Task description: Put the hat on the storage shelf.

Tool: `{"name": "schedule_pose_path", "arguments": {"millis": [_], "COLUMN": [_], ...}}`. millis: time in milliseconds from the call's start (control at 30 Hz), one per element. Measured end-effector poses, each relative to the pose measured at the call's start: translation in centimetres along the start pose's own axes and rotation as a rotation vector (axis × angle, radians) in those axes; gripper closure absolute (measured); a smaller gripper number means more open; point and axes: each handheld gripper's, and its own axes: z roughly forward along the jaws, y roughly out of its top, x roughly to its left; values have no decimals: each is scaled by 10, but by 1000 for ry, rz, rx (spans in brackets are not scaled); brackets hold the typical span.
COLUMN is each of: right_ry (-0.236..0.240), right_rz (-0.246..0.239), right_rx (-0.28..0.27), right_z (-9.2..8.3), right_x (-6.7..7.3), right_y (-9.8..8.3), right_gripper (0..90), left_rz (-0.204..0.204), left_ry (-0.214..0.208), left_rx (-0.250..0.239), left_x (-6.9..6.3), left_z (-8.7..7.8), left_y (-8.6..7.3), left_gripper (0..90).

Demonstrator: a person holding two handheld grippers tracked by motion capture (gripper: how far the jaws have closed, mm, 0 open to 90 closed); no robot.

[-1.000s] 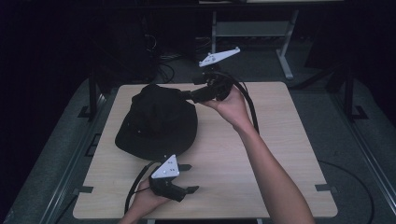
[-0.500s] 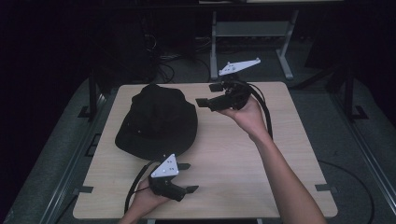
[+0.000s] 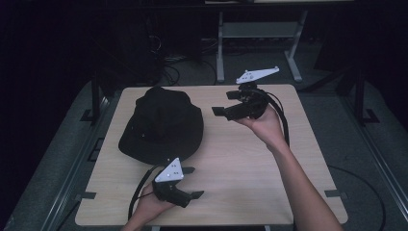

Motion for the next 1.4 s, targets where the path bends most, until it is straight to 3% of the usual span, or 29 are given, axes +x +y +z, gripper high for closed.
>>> {"name": "schedule_pose_path", "arguments": {"millis": [700, 1067, 1300, 1400], "right_ry": [-40, -76, -103, -116], "right_rz": [38, 66, 120, 132], "right_rx": [2, 11, 0, -2], "right_z": [-38, -64, -81, -87], "right_x": [-4, -4, -8, -7], "right_y": [-50, -94, -133, -142], "right_gripper": [151, 147, 147, 148], "left_rz": [1, -20, -32, -35], "left_ry": [-3, -9, -8, -9], "left_rx": [0, -1, -4, -7], "left_x": [1, 2, 3, 3], "left_z": [-1, -2, -4, -4], "left_y": [0, -2, -3, -3], "left_gripper": [185, 186, 184, 183]}}
